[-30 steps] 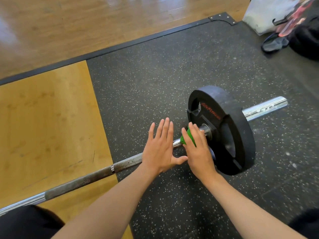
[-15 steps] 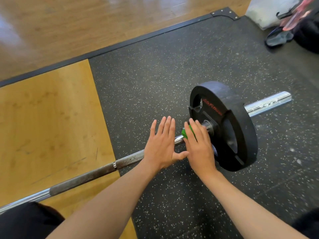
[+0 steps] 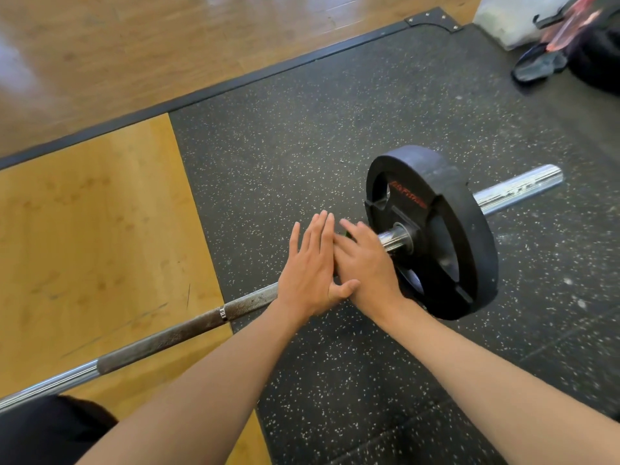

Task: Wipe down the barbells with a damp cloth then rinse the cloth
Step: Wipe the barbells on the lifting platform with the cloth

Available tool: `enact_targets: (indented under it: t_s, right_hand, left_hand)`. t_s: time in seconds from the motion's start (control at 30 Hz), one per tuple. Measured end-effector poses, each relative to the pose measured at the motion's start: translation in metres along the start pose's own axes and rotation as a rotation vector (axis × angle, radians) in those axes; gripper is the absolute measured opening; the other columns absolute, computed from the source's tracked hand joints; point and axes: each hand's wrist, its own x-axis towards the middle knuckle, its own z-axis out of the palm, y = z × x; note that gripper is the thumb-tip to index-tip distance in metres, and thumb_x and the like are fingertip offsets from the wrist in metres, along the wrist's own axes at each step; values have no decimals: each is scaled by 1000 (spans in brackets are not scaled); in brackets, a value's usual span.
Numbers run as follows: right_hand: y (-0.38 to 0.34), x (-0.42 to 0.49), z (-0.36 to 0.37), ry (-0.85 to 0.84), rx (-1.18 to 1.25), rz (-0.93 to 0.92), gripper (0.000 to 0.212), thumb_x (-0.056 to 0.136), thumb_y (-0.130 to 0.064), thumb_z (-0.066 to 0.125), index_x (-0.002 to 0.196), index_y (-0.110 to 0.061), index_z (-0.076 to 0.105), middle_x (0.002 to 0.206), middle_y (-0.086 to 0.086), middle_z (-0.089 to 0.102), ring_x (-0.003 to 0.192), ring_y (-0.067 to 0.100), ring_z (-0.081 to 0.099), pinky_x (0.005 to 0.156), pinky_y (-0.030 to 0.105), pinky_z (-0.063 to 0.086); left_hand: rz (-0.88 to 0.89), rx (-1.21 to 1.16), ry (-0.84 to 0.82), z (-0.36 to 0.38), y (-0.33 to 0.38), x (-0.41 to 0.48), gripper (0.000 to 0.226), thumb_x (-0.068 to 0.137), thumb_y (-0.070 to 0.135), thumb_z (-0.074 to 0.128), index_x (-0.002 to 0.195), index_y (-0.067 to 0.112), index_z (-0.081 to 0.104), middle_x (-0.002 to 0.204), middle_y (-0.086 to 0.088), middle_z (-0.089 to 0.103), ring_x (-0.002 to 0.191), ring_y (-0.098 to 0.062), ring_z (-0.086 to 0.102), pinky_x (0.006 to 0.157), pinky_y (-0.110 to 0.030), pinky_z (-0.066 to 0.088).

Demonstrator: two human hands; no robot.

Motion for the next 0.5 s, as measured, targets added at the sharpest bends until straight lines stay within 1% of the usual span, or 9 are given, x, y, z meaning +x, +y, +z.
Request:
enact_targets:
  t_s: [0.07,0.13,0.2,0.27,0.3,0.33,0.4,0.43,0.5]
  right_hand:
    - [9,-13,0,3,-20,-204,37,103,-17,52,139,-10,60,144,5,58,143,29,43,123,44,26]
    - [22,-14,-2,0,-104,-275,40,100,-13,54,138,-6,59,145,9,57,143,30,43,124,46,24]
    - [18,-8,-4,7,-146,-121,38,93,-10,63,130,-3,64,139,12,62,140,32,47,123,47,28]
    - [-3,8,-3,20,-102,151,34,86,-6,71,120,-2,69,131,12,67,135,33,52,117,46,38]
    - [-13,18,-3,-9,-61,249,28,87,-7,71,115,-4,71,126,11,69,133,32,54,116,45,39]
    - [-19,25,-2,-66,-61,257,23,90,-11,68,113,-7,71,122,9,70,131,30,55,117,44,38]
    - [-16,25,2,-149,-113,45,25,94,-19,59,116,-12,68,119,5,69,126,25,56,121,39,30]
    - [-7,18,0,-143,-115,-83,29,95,-18,55,120,-10,67,121,6,68,125,24,57,121,38,29]
    - [13,-5,-9,-30,-63,-225,37,97,-11,45,126,-4,66,131,12,66,130,28,57,120,40,34]
  left_hand:
    - [-6,-71,57,2,-1,-1,130,72,91,-13,157,-4,11,166,-19,13,155,-26,7,123,-57,9]
    - [-8,-182,105,3,-3,-2,128,73,92,-9,158,-3,8,167,-17,11,156,-24,5,123,-57,6]
    - [-12,-276,149,5,-5,-3,127,74,93,-3,158,-3,7,167,-16,9,156,-23,4,124,-57,3]
    - [-5,-324,177,6,-7,-3,126,75,93,0,158,-2,8,167,-16,9,156,-23,4,124,-56,0]
    - [1,-335,180,5,-8,-3,125,76,93,0,158,-2,8,167,-16,8,156,-23,3,124,-55,-1]
    - [0,-334,175,5,-10,-3,124,77,92,0,158,-2,8,167,-16,9,156,-23,3,125,-54,-2]
    - [-20,-280,153,5,-11,-5,121,80,89,-3,157,-4,8,166,-19,11,156,-25,3,125,-54,-1]
    - [-34,-244,130,5,-11,-5,119,82,87,-5,157,-5,7,166,-19,11,156,-27,3,125,-54,1]
    - [-55,-155,75,6,-9,-4,113,86,83,-6,157,-4,7,166,-19,14,155,-28,5,125,-52,3]
